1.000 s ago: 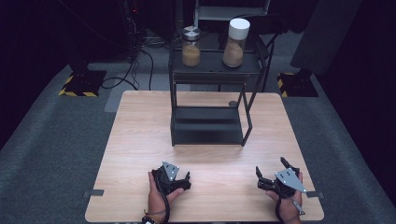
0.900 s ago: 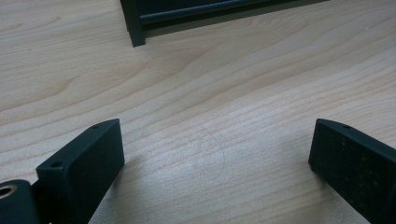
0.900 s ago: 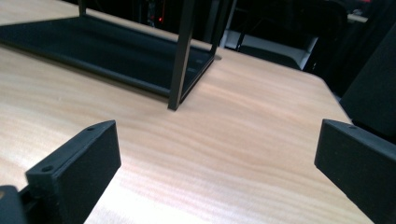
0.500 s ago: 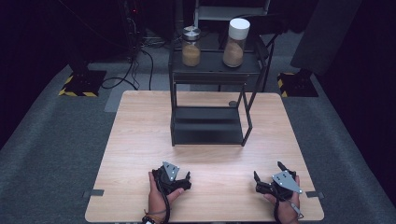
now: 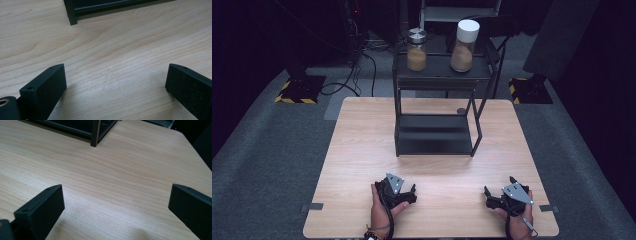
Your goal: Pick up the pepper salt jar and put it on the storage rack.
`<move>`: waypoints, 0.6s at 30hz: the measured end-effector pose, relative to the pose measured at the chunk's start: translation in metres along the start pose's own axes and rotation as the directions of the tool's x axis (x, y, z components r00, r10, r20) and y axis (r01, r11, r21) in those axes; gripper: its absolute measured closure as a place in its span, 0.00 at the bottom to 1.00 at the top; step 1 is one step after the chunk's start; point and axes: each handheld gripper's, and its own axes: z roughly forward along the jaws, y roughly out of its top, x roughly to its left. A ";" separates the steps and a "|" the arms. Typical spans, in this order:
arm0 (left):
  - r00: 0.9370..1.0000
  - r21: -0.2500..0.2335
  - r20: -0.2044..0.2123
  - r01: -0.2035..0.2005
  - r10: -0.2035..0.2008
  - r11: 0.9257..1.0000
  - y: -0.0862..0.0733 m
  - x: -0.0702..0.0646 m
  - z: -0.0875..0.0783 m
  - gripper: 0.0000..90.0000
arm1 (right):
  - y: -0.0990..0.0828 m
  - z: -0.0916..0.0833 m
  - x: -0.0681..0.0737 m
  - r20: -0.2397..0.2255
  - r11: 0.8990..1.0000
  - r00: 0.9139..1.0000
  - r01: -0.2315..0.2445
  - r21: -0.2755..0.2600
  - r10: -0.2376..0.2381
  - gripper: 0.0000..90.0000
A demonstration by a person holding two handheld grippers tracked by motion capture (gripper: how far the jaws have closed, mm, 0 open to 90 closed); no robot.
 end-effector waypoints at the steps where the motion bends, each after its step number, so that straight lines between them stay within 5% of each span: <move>1: 1.000 0.000 0.001 0.000 0.000 1.000 0.000 0.000 0.000 0.03 | 0.000 0.000 0.000 0.000 1.000 1.000 0.002 0.006 -0.002 0.00; 18: 1.000 -0.002 0.000 -0.003 0.003 1.000 0.000 0.000 0.000 0.03 | 0.007 -0.002 0.001 -0.006 0.998 1.000 -0.007 0.070 0.007 0.00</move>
